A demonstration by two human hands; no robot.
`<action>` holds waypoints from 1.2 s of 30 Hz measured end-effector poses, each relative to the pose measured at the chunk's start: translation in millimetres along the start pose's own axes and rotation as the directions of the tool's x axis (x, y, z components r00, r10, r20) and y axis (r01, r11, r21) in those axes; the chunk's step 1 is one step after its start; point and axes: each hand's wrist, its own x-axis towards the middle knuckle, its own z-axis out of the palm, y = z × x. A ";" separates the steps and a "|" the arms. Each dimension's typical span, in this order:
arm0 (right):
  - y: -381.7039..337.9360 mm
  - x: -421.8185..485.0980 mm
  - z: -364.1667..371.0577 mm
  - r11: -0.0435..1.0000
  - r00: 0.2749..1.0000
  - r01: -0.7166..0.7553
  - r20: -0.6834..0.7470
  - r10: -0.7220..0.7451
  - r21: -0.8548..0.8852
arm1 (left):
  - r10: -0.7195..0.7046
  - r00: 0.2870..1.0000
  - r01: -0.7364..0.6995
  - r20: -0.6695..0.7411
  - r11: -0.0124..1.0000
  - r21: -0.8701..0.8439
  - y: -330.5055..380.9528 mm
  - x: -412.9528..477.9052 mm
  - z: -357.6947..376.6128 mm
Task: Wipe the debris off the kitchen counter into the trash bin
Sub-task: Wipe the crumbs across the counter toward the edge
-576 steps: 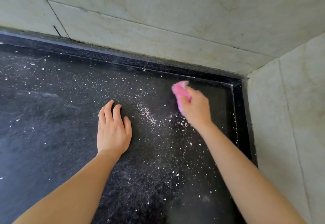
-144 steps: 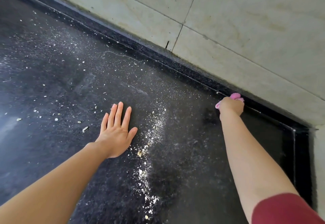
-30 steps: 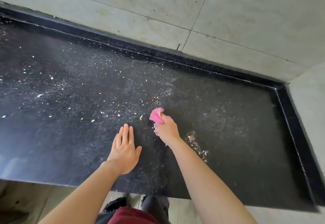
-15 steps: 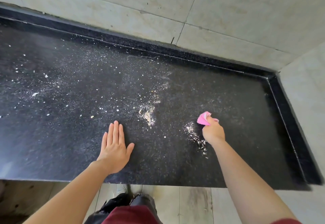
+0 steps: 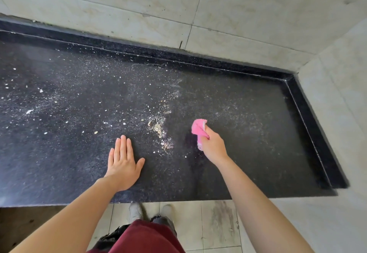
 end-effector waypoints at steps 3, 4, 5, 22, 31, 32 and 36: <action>52.7 11.4 -50.9 0.976 0.963 -0.216 -0.171 0.208 -0.031 | -0.005 1.000 0.005 -0.003 1.000 0.002 1.5 -0.2 -0.6; 72.0 13.9 -64.6 0.957 0.942 -0.285 -0.201 0.270 -0.052 | -0.007 1.000 0.007 -0.002 1.000 0.004 1.7 -0.5 -0.8; 88.0 14.1 -74.2 0.937 0.925 -0.340 -0.209 0.317 -0.084 | -0.008 1.000 0.008 0.000 1.000 0.006 1.8 -0.3 -0.5; -1.8 -51.1 39.5 0.990 0.993 -0.068 0.099 0.056 0.123 | 0.010 1.000 -0.010 -0.018 1.000 0.000 -1.1 0.7 0.4; 107.7 -58.9 -70.9 0.866 0.851 -0.490 -0.268 0.451 -0.098 | 0.015 1.000 -0.015 -0.025 1.000 -0.010 -1.7 0.1 1.8; 111.6 -62.8 -69.5 0.855 0.846 -0.506 -0.261 0.465 -0.117 | 0.014 1.000 -0.014 -0.019 1.000 -0.012 -1.6 0.2 1.3; 83.5 -79.4 -28.4 0.879 0.868 -0.473 -0.202 0.454 -0.056 | 0.006 1.000 -0.006 -0.013 1.000 -0.006 -1.3 0.7 1.8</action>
